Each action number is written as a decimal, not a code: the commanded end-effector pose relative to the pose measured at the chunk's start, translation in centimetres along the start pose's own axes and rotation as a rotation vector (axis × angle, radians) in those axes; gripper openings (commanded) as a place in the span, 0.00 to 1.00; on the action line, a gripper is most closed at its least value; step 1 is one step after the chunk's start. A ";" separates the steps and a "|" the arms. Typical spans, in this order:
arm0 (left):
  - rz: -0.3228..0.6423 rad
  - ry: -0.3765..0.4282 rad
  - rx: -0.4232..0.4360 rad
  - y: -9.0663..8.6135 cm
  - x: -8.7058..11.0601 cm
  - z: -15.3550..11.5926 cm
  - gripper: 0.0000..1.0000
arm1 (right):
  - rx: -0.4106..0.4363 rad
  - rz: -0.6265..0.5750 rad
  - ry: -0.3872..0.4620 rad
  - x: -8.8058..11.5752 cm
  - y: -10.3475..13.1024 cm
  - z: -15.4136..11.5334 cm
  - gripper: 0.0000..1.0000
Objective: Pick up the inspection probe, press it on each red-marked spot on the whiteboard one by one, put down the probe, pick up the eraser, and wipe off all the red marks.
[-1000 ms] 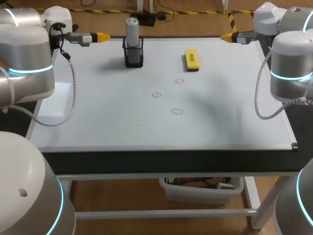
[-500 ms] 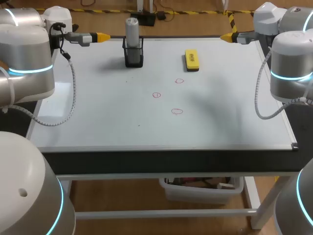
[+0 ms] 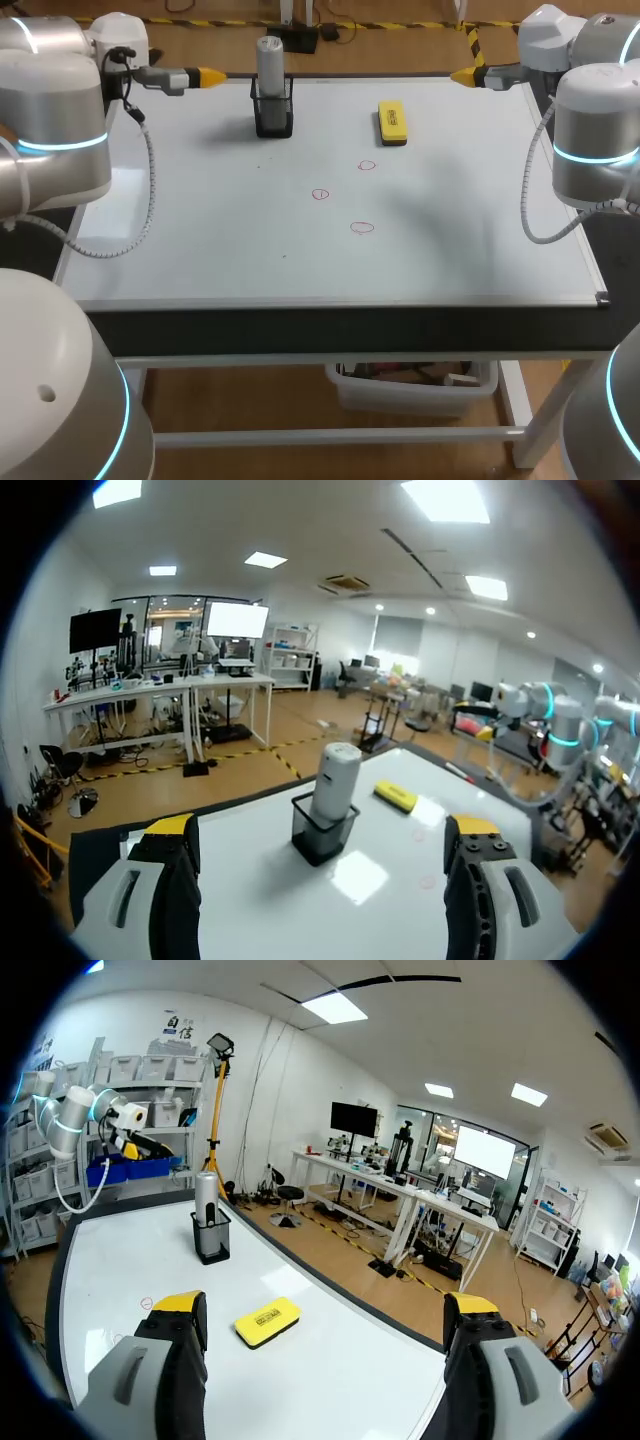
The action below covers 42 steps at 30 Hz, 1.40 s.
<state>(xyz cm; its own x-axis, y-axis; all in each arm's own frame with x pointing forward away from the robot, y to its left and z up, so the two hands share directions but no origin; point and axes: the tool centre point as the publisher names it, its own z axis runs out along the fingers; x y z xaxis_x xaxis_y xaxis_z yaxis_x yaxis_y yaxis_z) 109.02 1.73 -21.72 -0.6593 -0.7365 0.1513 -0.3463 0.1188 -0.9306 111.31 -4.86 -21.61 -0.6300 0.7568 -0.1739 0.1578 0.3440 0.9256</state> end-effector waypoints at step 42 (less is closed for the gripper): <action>0.220 0.926 0.222 2.1 -0.9 14.2 1.00 | 0.001 0.000 0.001 -0.1 0.0 0.0 1.00</action>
<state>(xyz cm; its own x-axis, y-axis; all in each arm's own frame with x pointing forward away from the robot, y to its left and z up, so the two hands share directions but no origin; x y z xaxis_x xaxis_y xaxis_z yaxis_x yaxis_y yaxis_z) 117.34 -6.28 -28.02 -0.9830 -0.1661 0.0777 -0.0788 0.0000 -0.9969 111.31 -4.85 -21.61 -0.6300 0.7569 -0.1739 0.1578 0.3440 0.9256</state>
